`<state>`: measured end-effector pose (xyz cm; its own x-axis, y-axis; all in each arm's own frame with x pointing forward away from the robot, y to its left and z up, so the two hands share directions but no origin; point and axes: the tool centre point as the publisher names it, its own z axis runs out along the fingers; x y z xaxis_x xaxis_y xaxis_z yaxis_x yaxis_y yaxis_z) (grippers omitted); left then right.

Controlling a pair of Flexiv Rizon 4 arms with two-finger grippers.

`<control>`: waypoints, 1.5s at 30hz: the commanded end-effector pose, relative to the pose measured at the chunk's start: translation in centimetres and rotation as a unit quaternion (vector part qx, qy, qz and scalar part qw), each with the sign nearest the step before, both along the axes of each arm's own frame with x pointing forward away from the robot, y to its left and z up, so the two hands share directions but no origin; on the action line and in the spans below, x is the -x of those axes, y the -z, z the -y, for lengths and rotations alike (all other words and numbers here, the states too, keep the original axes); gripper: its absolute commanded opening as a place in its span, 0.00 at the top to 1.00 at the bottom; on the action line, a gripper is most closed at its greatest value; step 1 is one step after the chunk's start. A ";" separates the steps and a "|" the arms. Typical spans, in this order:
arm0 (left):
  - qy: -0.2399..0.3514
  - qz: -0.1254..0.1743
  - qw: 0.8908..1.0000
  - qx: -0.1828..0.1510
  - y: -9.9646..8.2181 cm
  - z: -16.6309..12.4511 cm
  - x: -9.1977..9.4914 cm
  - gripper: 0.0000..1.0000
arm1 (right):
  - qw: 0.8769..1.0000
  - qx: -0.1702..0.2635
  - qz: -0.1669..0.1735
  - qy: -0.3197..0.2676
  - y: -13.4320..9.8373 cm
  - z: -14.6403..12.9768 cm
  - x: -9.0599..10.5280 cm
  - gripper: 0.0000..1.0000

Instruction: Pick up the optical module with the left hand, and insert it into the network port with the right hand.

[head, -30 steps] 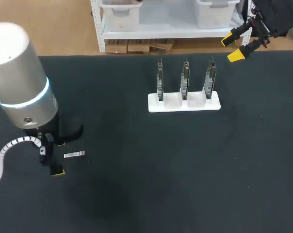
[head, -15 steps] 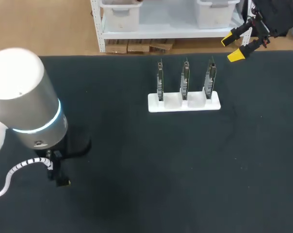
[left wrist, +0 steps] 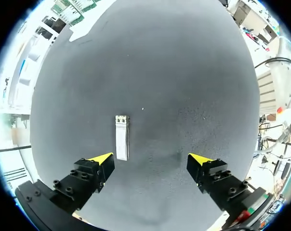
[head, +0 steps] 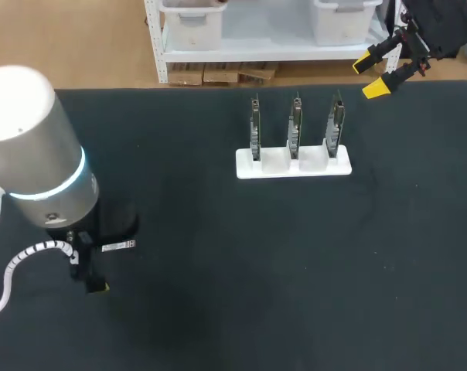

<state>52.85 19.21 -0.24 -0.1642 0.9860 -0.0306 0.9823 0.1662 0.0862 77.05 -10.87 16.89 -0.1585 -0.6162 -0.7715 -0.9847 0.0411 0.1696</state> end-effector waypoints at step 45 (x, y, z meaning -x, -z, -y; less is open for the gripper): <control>0.002 -0.039 0.999 -0.001 1.6 0.4 -2.7 0.00 | 1.000 0.000 0.001 0.001 0.0 0.0 0.1 0.00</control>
<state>55.12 18.93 -1.63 -0.1647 0.9862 -0.0186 0.9862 0.1650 0.0155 77.05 -10.87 16.89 -0.1585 -0.6162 -0.7715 -0.9847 0.0411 0.1696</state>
